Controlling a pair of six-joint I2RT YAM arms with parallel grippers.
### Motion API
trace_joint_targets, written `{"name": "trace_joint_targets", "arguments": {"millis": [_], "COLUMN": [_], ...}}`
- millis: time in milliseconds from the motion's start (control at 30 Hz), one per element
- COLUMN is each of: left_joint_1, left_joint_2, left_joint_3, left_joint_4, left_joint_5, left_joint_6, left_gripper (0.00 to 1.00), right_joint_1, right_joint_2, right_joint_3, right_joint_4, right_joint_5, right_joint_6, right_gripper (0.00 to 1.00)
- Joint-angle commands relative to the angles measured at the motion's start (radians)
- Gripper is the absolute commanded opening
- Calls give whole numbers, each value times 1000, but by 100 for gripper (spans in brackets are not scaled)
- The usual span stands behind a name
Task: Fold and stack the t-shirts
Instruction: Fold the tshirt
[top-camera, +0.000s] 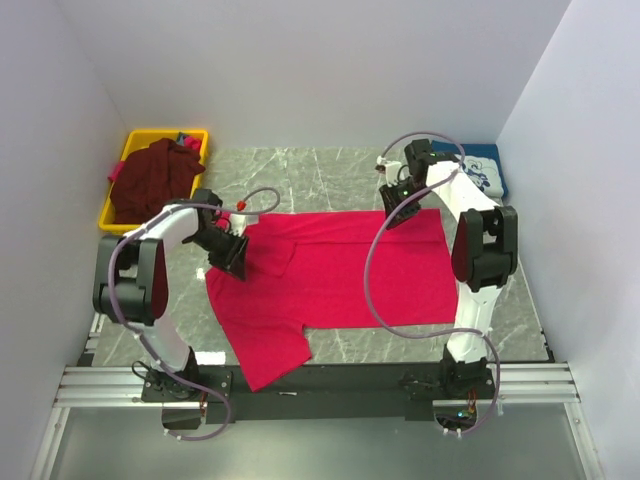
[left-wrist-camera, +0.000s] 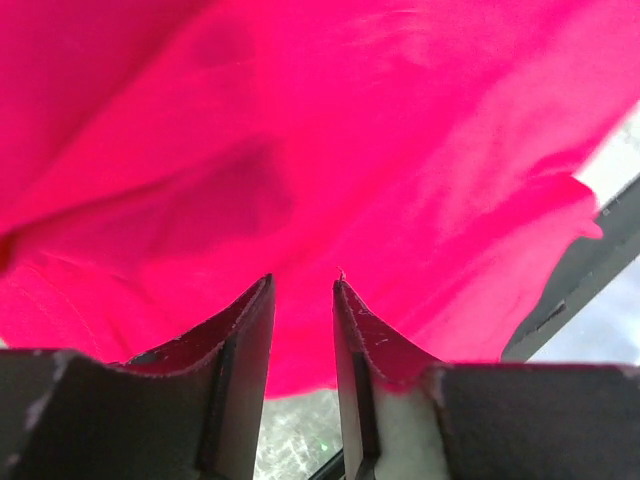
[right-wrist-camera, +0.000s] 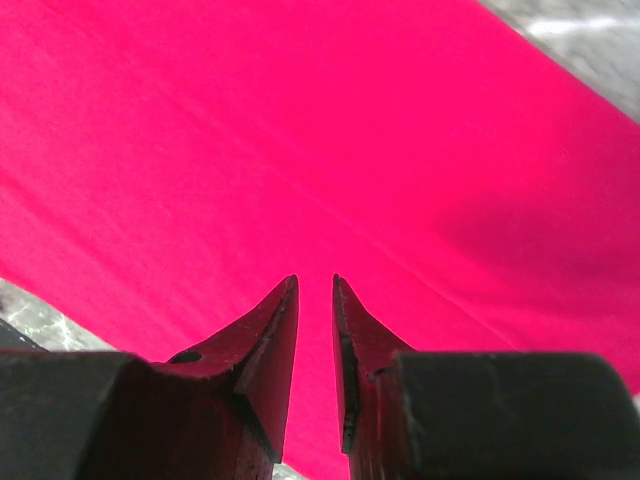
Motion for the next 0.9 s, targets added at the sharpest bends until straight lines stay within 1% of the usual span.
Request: {"name": "trace_joint_targets", "arguments": {"millis": [0, 33, 100, 133, 167, 200, 267, 300, 367, 400, 533, 633, 867], "left_joint_1": [-29, -49, -87, -131, -155, -176, -237, -256, -308, -322, -409, -442, -468], "left_joint_2": [-140, -158, -186, -186, -175, -166, -134, -126, -92, -80, -36, -5, 64], "left_joint_3": [-2, 2, 16, 19, 22, 24, 27, 25, 27, 31, 36, 41, 87], "left_joint_4": [-10, 37, 77, 95, 134, 151, 190, 207, 235, 258, 300, 326, 329], "left_joint_5": [66, 50, -14, -34, -63, -106, -144, -193, -246, -297, -379, -422, -424], "left_joint_6": [67, 47, 28, 7, -8, -25, -64, -80, -120, -133, -176, -197, -213], "left_gripper": [36, 36, 39, 42, 45, 46, 48, 48, 49, 49, 50, 49, 46], "right_joint_1": [-20, -24, -38, -44, -62, -70, -95, -119, -144, -177, -224, -242, -270], "right_joint_2": [-68, -72, -75, -75, -70, -68, -65, -68, -75, -76, -79, -90, -108], "right_joint_3": [-6, -11, -18, -18, -17, -15, -12, -15, -23, -25, -31, -54, -91], "right_joint_4": [3, 4, 10, 9, 6, 3, -5, -8, -7, -7, -17, -10, -5], "right_joint_5": [4, 2, -4, -7, -10, -15, -27, -30, -39, -42, -50, -50, -48], "right_joint_6": [10, 16, 24, 31, 36, 45, 53, 56, 60, 59, 50, 42, 25], "right_gripper": [27, 27, 27, 27, 27, 26, 25, 25, 24, 24, 24, 24, 24]}}
